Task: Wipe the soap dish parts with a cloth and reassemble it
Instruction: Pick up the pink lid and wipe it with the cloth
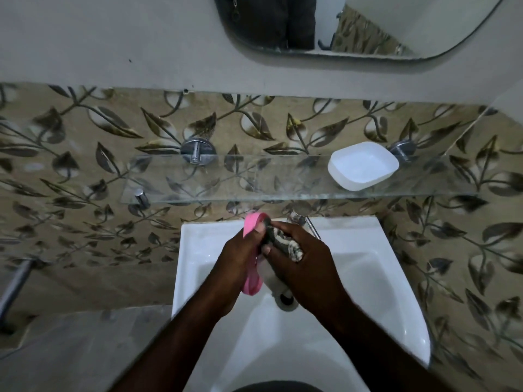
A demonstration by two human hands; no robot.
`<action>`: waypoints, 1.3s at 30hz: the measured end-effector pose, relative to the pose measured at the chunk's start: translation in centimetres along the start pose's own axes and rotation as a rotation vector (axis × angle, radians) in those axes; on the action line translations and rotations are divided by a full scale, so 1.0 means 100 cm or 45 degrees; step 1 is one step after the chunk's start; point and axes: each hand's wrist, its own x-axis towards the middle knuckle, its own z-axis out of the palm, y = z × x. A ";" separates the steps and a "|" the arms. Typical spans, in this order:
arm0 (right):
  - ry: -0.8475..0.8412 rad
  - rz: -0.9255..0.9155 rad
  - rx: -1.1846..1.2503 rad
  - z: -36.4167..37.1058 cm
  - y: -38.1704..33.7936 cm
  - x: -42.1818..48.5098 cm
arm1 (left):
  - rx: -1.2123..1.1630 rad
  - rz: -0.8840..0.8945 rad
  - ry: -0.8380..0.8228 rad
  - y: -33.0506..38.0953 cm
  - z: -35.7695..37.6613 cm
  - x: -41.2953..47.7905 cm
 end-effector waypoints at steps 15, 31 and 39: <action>0.092 0.221 0.353 -0.017 -0.008 0.010 | 0.207 0.088 0.084 -0.010 -0.013 -0.001; 0.066 0.061 0.111 -0.020 -0.013 0.012 | 0.002 -0.108 0.252 -0.020 -0.023 0.002; -0.178 -0.422 -0.695 -0.026 -0.040 0.024 | 0.053 -0.087 0.140 -0.023 -0.020 0.004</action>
